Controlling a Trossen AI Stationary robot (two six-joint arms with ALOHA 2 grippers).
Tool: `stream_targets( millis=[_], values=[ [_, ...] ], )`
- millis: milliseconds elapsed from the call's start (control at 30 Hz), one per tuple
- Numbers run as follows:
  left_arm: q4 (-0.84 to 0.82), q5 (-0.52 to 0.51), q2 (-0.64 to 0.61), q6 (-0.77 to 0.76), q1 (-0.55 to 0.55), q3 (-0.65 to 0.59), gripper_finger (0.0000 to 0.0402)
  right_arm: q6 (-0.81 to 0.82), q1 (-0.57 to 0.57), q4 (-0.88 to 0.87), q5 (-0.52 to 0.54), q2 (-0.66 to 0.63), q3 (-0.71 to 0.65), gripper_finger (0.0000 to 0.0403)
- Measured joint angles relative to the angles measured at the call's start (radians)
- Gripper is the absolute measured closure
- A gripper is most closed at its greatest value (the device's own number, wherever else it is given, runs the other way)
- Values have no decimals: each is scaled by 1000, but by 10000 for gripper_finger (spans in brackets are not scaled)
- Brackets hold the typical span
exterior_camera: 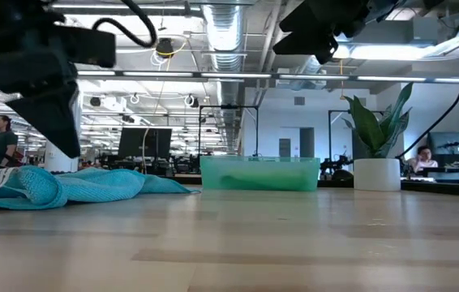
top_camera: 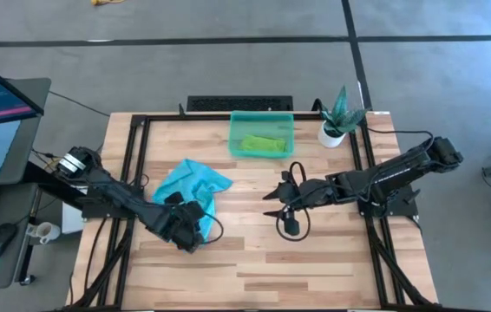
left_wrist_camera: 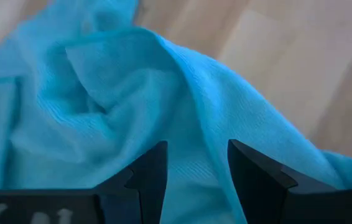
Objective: Roll microfiber towels into tight, uniform cylinder then place into a basket
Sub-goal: Fold the blue microfiber cloth
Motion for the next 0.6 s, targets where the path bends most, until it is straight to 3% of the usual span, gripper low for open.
stream_targets(
  millis=[167,467,600],
  values=[
    [-18,9,-24,-71,-74,0,242,0,0,-4,0,0,0,159],
    [-32,78,-32,-363,-232,0,242,0,0,-4,-2,1,0,159],
    [-32,39,-32,-435,-294,0,242,0,0,-4,-2,1,0,159]
  ],
)
